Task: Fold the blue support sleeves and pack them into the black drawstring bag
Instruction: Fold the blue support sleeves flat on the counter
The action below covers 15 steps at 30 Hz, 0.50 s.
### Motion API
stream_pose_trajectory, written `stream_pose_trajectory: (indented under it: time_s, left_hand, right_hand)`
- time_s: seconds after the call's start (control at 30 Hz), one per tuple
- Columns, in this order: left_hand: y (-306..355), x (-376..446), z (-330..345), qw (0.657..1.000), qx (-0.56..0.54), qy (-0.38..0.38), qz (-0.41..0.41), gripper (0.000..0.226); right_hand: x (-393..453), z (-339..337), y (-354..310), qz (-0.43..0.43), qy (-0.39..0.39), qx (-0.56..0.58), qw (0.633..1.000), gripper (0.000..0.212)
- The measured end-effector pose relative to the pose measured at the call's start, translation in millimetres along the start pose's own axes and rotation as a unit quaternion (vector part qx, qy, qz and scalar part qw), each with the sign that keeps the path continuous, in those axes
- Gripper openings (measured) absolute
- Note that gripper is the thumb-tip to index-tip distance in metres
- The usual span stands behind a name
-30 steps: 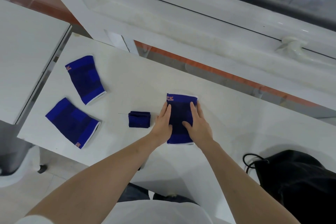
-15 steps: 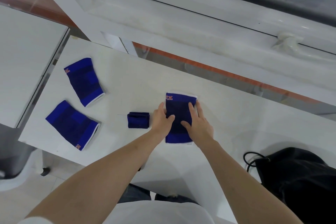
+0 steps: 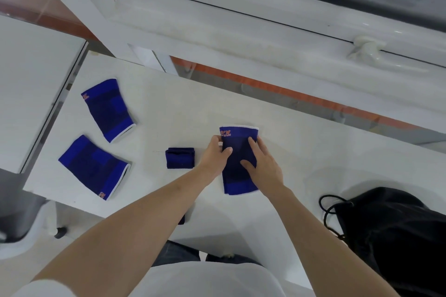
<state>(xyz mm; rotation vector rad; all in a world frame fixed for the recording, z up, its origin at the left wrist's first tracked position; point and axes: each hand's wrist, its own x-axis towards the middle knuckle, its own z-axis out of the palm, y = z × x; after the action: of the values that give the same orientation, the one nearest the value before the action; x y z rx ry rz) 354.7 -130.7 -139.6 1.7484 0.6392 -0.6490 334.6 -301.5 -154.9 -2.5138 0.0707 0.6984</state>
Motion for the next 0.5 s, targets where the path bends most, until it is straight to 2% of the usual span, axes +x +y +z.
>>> stream_pose_trajectory:
  time_s: [0.1, 0.2, 0.3, 0.5]
  left_hand:
    - [7.6, -7.2, -4.0, 0.998, -0.047, -0.029, 0.021, 0.022]
    - [17.1, -14.3, -7.9, 0.996, -0.05, -0.046, 0.053, 0.024]
    - [25.9, -22.7, -8.0, 0.993, -0.048, -0.067, 0.085, 0.027]
    - [39.3, -38.9, -3.5, 0.988, -0.087, -0.061, 0.113, 0.02]
  right_hand:
    - [-7.3, -12.6, -5.5, 0.006, 0.064, 0.207, 0.976, 0.055]
    - [-9.2, -30.9, -20.4, 0.07, 0.052, 0.371, 0.925, 0.038]
    - [-6.0, -40.7, -29.1, 0.08, 0.072, 0.422, 0.9, 0.027]
    - [-8.4, -48.0, -36.9, 0.088, 0.097, 0.443, 0.887, 0.033]
